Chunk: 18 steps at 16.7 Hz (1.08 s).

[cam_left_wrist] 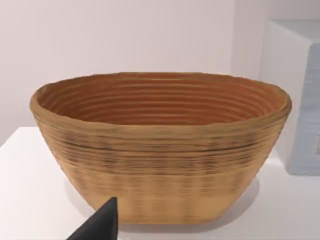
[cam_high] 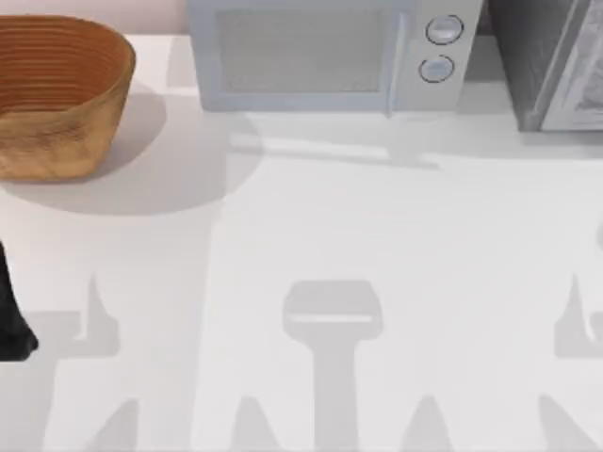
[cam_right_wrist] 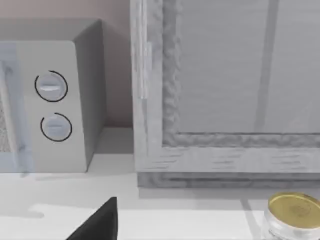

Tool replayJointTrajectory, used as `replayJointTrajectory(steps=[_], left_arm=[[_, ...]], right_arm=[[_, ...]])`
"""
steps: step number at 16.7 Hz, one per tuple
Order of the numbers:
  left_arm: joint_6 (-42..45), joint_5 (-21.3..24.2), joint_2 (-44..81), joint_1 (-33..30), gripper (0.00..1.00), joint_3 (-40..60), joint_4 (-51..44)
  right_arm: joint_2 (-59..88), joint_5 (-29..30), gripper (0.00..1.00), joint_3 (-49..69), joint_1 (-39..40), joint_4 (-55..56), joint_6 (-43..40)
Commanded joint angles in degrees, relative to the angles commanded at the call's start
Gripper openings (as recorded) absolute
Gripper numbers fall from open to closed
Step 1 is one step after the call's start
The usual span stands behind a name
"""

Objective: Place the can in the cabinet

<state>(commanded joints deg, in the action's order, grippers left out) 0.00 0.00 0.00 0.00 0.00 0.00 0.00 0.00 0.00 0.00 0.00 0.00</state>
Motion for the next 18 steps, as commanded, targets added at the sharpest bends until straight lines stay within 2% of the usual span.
replayJointTrajectory(steps=[4,8,13,18], left_arm=[[0.0,0.0,0.0,0.0,1.0,0.0,0.0],[0.0,0.0,0.0,0.0,1.0,0.0,0.0],[0.0,0.0,0.0,0.0,1.0,0.0,0.0],[0.0,0.0,0.0,0.0,1.0,0.0,0.0]], right_arm=[[1.42,-0.35,1.0,0.35,-0.14,1.42,-0.09],[10.1,-2.07,1.0,2.15,-1.36,9.56,-0.64],[29.98,-5.44,1.0,5.48,-4.49,26.9,-1.59],[55.93,-9.4,1.0,8.89,-8.76,48.05,-2.42]])
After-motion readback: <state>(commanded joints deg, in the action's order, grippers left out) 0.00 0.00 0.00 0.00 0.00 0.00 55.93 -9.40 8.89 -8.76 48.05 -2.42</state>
